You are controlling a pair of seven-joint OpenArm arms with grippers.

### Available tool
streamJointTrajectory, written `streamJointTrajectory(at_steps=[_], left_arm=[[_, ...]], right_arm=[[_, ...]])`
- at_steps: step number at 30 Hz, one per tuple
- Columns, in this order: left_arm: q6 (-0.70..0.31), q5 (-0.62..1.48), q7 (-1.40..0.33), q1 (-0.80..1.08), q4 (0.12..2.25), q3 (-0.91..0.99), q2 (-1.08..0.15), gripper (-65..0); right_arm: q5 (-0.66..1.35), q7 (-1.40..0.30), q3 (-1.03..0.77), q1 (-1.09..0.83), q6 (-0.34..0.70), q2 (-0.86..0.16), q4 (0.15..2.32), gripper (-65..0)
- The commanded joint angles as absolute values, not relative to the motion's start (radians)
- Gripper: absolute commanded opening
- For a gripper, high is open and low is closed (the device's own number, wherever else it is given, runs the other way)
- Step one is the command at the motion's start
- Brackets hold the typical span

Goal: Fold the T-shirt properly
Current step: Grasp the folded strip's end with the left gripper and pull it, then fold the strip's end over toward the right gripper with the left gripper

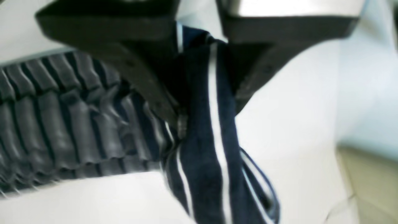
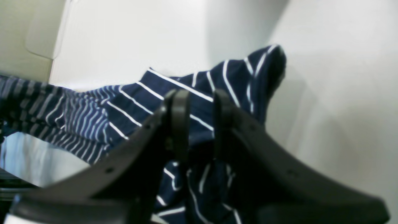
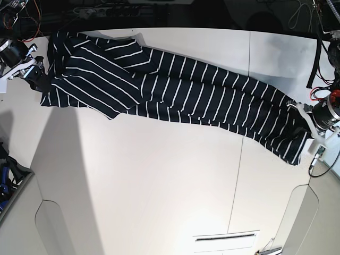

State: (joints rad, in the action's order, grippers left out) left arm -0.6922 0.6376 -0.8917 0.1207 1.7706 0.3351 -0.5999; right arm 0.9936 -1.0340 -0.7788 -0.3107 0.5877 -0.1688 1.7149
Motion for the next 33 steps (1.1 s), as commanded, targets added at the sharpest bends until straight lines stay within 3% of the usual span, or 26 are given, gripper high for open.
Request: streamJointTrajectory(at_steps=[1, 7, 18, 19, 23, 25, 30, 33], left_arm=[[-0.698, 0.656, -0.885, 0.136, 1.828, 0.324, -0.616, -65.0], [-0.698, 0.659, -0.887, 0.233, 2.008, 0.159, -0.536, -65.0], [-0.698, 0.599, -0.871, 0.233, 2.007, -0.027, -0.282, -65.0], [-0.698, 0.599, -0.866, 0.233, 2.004, -0.035, -0.267, -63.7], [-0.698, 0.563, -0.825, 0.233, 1.974, -0.041, -0.210, -38.0], [-0.698, 0.564, -0.811, 0.233, 1.950, -0.041, -0.185, -28.7], [-0.698, 0.636, -0.812, 0.233, 1.885, -0.041, -0.120, -27.5], [-0.698, 0.636, -0.812, 0.233, 1.880, -0.041, -0.094, -27.6]], right_arm=[[1.013, -1.014, -0.785, -0.308, 0.599, -0.182, 1.732, -51.4], [1.010, -1.007, -0.785, -0.308, 0.599, -0.182, 1.732, -51.4], [1.010, -1.018, -0.797, -0.311, 0.599, -0.182, 1.732, -51.4], [1.009, -1.018, -0.797, -0.311, 0.599, -0.182, 1.732, -51.4], [0.988, -1.018, -0.797, -0.311, 0.599, -0.182, 1.732, -51.3], [0.982, -1.018, -0.797, -0.311, 0.599, -0.182, 1.731, -51.2], [0.928, -0.992, -0.797, -0.311, 0.598, -0.182, 1.730, -33.3], [0.915, -0.990, -0.797, -0.312, 0.591, -0.181, 1.726, -28.1]])
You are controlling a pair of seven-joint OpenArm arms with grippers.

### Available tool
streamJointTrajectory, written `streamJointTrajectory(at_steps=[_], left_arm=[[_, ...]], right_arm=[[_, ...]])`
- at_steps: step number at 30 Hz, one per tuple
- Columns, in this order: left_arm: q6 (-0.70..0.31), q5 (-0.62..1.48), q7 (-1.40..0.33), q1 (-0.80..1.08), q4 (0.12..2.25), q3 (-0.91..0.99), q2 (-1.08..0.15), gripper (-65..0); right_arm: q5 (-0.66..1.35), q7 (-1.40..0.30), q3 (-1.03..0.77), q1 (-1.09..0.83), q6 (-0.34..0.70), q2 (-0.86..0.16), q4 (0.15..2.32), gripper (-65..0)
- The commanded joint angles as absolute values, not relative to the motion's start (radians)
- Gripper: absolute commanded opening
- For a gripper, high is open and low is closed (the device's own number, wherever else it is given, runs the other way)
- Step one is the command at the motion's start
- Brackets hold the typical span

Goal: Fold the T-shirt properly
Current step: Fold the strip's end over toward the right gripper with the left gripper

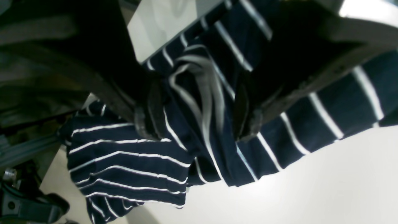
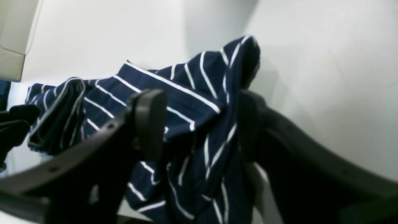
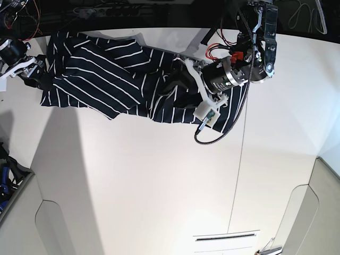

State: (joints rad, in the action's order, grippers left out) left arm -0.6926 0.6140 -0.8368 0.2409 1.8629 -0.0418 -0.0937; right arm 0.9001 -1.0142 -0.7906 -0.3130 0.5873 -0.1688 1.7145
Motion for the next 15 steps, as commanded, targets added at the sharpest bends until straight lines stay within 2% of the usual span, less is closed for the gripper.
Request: streamJointTrajectory(at_steps=[1, 9, 15], left_arm=[[-0.698, 0.637, -0.812, 0.233, 1.880, -0.041, -0.094, -27.6], [-0.698, 0.639, -0.812, 0.233, 1.880, -0.041, -0.094, -27.6], [-0.698, 0.639, -0.812, 0.233, 1.880, -0.041, -0.094, -27.6]], right_arm=[[0.915, -0.987, -0.797, -0.312, 0.591, -0.181, 1.722, -28.1], [0.927, -0.939, -0.768, -0.310, 0.591, -0.181, 1.583, -28.1], [0.923, -0.919, -0.682, -0.310, 0.591, -0.179, 1.518, -28.0]])
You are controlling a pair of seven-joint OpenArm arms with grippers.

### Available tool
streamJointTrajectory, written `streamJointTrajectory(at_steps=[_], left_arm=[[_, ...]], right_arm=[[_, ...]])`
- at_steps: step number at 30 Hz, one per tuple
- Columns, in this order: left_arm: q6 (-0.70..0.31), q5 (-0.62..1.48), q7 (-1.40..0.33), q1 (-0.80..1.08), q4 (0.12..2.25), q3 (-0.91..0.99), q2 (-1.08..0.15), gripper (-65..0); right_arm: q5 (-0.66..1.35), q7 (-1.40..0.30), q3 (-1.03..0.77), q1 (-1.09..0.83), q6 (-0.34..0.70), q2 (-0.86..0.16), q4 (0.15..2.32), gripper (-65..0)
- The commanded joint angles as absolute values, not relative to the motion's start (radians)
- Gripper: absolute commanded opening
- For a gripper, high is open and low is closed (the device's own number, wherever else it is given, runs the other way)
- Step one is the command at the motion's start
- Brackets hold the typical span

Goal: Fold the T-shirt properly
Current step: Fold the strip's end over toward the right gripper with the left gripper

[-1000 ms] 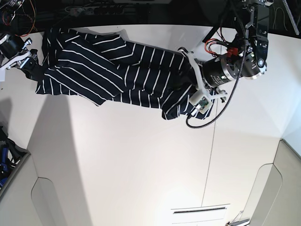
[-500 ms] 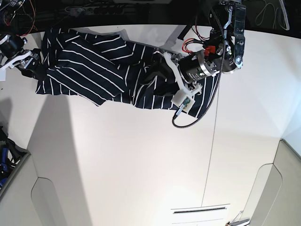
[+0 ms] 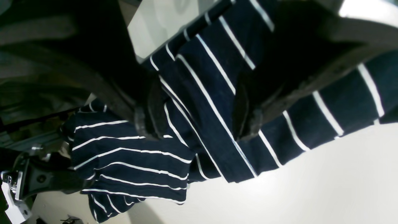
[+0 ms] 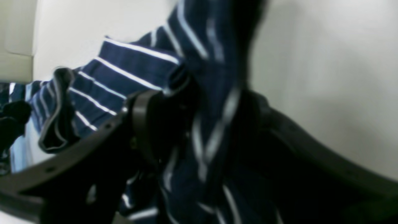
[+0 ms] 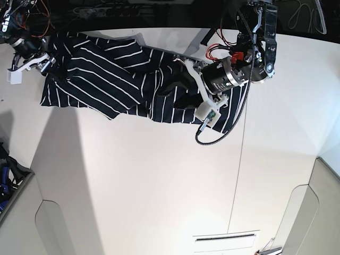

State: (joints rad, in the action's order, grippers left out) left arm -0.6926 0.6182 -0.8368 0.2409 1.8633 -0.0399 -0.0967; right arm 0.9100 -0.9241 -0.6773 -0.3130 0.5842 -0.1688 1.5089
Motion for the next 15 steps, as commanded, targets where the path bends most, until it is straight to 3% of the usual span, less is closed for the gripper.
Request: streamJointTrajectory(at_steps=[1, 11, 13, 15], left_arm=[[-0.698, 0.639, -0.812, 0.233, 1.880, -0.041, -0.095, -27.6], [-0.698, 0.640, -0.825, 0.233, 1.880, -0.041, -0.095, -27.6], [-0.698, 0.640, -0.839, 0.233, 1.880, -0.041, -0.095, -27.6], [-0.698, 0.650, -0.853, 0.233, 1.880, -0.041, -0.095, -27.6]], right_arm=[[0.924, -0.916, -0.662, -0.310, 0.591, -0.179, 1.511, -28.1], [0.923, -0.909, -0.553, -0.308, 0.591, -0.180, 1.475, -29.6], [0.923, -0.911, -0.556, -0.308, 0.591, -0.179, 1.475, -39.2], [0.923, -0.914, -0.556, -0.308, 0.591, -0.180, 1.475, -54.6]])
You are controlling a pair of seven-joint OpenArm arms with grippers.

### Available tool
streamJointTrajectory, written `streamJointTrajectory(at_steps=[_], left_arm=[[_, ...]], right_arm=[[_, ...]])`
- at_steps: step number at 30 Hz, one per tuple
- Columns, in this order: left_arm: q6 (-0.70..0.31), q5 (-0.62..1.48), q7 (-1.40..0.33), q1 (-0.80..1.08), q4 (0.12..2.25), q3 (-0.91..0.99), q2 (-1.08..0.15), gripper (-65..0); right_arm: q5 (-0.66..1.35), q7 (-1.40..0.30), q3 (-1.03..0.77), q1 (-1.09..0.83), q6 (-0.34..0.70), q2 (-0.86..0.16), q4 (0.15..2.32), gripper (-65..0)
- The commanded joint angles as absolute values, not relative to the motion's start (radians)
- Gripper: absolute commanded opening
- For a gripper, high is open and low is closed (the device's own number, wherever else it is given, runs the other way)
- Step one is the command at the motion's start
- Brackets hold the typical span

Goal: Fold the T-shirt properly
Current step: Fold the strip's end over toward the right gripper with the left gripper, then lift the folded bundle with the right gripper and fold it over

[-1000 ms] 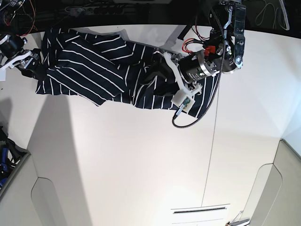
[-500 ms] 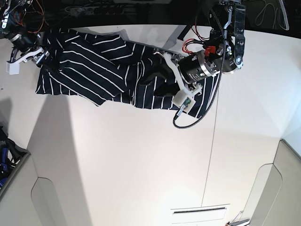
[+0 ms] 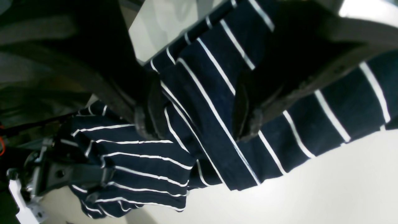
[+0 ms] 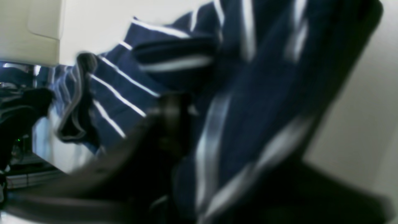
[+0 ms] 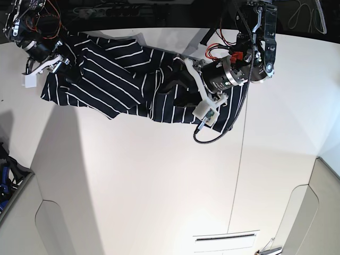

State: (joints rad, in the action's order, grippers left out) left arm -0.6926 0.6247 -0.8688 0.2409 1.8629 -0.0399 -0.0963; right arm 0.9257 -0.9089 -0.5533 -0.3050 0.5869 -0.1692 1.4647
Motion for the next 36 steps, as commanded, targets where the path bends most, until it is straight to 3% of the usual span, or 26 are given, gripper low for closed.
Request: streamJointTrajectory(at_steps=[1, 2, 13, 21, 28, 36], left_arm=[[-0.698, 0.660, -0.858, 0.233, 1.883, -0.041, -0.095, -27.6], [-0.698, 0.666, -0.858, 0.233, 1.888, -0.039, -0.096, -27.6], [-0.698, 0.680, -0.874, 0.233, 1.963, 0.104, -0.101, -27.6], [-0.698, 0.798, -0.936, 0.239, 1.963, 0.271, -0.101, -27.6], [-0.698, 0.812, -0.940, 0.307, 1.963, 0.371, -0.103, -27.6], [-0.698, 0.811, -0.939, 0.390, 1.962, 0.374, -0.102, -27.6]], right_arm=[[0.924, -0.914, -0.556, -0.308, 0.591, -0.180, 1.475, -61.5], [0.924, -0.914, -0.557, -0.308, 0.591, -0.180, 1.475, -65.0], [0.954, -0.921, -0.709, -0.307, 0.591, -0.186, 1.504, -65.0], [0.940, -0.924, -0.817, -0.271, 0.591, -0.297, 1.517, -65.0], [0.880, -0.941, -0.823, -0.152, 0.591, -0.376, 1.517, -65.0], [0.871, -0.969, -0.821, -0.051, 0.591, -0.356, 1.574, -65.0]])
